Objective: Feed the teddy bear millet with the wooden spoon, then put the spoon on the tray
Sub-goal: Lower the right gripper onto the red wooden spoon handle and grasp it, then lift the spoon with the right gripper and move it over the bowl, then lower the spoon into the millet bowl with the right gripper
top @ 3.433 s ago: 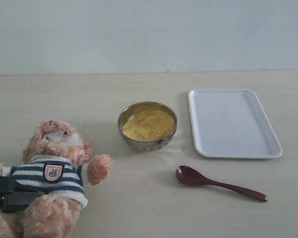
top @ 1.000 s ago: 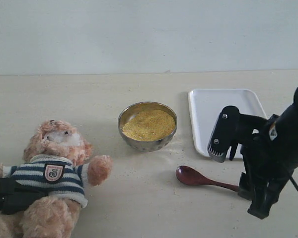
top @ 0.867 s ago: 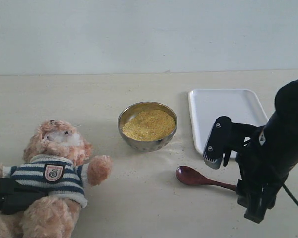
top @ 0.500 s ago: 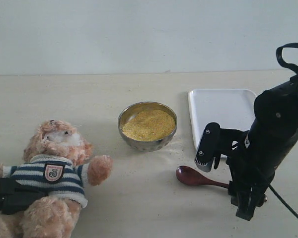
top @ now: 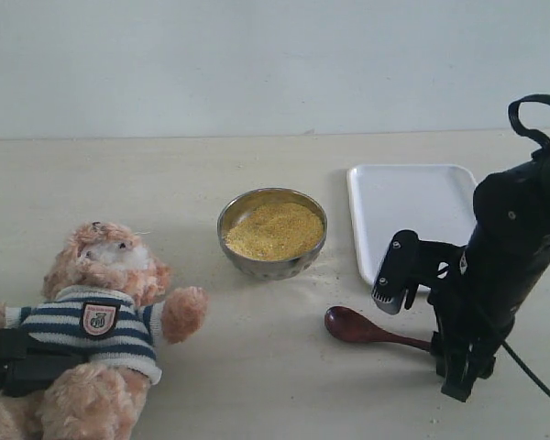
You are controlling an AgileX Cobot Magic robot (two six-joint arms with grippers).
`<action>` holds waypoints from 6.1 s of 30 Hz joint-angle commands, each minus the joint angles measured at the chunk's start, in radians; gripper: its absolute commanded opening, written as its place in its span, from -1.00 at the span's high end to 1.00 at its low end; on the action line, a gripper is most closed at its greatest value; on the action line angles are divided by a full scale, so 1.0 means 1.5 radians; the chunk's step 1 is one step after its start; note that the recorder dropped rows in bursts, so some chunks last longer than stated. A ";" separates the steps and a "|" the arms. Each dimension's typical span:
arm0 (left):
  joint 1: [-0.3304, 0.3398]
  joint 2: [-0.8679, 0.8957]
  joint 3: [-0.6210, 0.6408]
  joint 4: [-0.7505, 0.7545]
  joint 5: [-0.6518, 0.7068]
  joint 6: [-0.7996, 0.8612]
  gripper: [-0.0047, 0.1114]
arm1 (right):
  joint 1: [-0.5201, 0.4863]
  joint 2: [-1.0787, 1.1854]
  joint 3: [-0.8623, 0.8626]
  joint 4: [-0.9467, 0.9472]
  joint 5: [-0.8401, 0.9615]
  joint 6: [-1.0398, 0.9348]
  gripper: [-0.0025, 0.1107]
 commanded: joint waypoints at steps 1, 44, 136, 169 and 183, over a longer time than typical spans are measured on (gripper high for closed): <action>0.001 0.000 0.001 -0.005 0.015 0.005 0.80 | -0.009 0.005 -0.003 0.062 0.019 -0.050 0.10; 0.001 0.000 0.001 -0.005 0.015 0.005 0.80 | 0.297 -0.095 -0.310 -0.501 0.439 0.366 0.70; 0.001 0.000 0.001 -0.005 0.015 0.007 0.80 | 0.336 0.283 -0.382 -0.866 0.404 0.424 0.70; 0.001 0.000 0.001 -0.005 0.017 0.007 0.80 | 0.331 0.262 -0.529 -0.502 0.437 0.331 0.70; 0.001 0.000 0.001 -0.005 0.017 0.007 0.80 | 0.322 0.260 -0.597 -0.418 0.439 0.324 0.70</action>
